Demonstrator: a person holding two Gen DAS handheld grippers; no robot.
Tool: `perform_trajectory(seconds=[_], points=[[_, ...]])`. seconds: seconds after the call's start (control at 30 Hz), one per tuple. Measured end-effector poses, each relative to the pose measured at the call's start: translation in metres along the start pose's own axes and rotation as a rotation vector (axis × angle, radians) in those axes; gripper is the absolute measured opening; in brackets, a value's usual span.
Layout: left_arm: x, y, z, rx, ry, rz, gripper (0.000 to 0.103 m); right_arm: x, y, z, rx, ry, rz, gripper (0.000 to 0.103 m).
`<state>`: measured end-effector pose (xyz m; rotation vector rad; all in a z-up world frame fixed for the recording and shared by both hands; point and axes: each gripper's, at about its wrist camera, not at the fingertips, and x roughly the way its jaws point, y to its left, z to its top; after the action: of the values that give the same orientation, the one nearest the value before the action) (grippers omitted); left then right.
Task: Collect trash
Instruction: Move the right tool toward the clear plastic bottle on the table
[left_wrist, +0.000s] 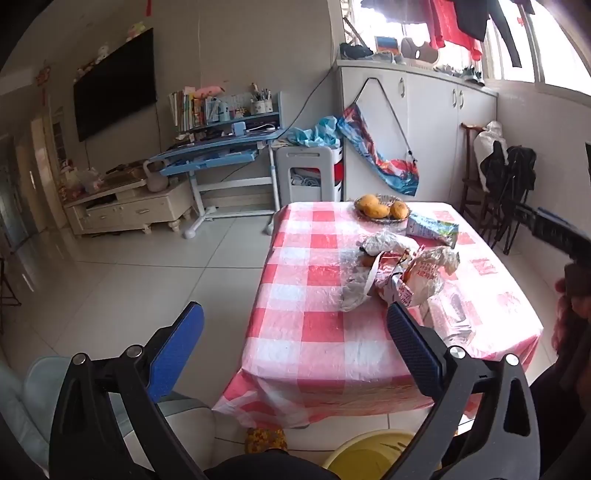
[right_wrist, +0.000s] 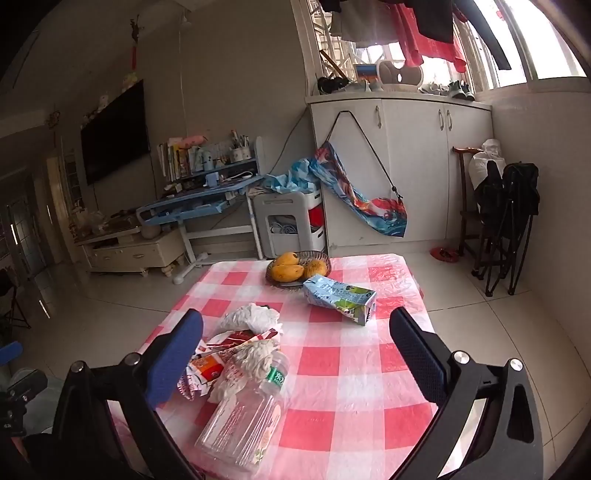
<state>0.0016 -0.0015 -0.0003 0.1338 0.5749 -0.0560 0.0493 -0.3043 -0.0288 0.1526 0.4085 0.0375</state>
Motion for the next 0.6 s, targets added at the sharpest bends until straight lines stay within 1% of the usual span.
perform_trajectory(seconds=[0.07,0.1,0.13,0.2,0.3,0.4,0.43,0.53,0.6], points=[[0.004,-0.004,0.001,0.013,0.008,0.007,0.096,0.001,-0.002,-0.001,0.017,0.008,0.007,0.097],[0.01,-0.007,0.005,0.012,0.028,0.003,0.096,0.002,-0.004,-0.002,0.019,0.012,0.003,0.097],[0.009,-0.002,0.011,-0.017,0.027,-0.017,0.096,0.004,-0.003,-0.002,0.01,0.015,0.0,0.097],[0.0,0.008,0.008,-0.067,-0.011,-0.042,0.096,0.001,0.012,-0.002,-0.028,0.014,0.009,0.097],[-0.004,0.015,0.003,-0.082,-0.013,-0.043,0.096,-0.014,0.034,-0.001,-0.075,0.03,0.019,0.097],[0.001,0.014,0.001,-0.068,0.01,-0.058,0.096,-0.026,0.041,0.005,-0.115,0.043,0.023,0.097],[0.004,0.011,0.0,-0.059,0.022,-0.062,0.096,-0.026,0.043,0.002,-0.136,0.046,0.033,0.097],[0.006,0.009,0.0,-0.048,0.033,-0.068,0.096,-0.025,0.049,0.002,-0.149,0.059,0.027,0.097],[0.007,0.008,0.0,-0.044,0.04,-0.072,0.096,-0.02,0.043,0.0,-0.144,0.067,0.033,0.097]])
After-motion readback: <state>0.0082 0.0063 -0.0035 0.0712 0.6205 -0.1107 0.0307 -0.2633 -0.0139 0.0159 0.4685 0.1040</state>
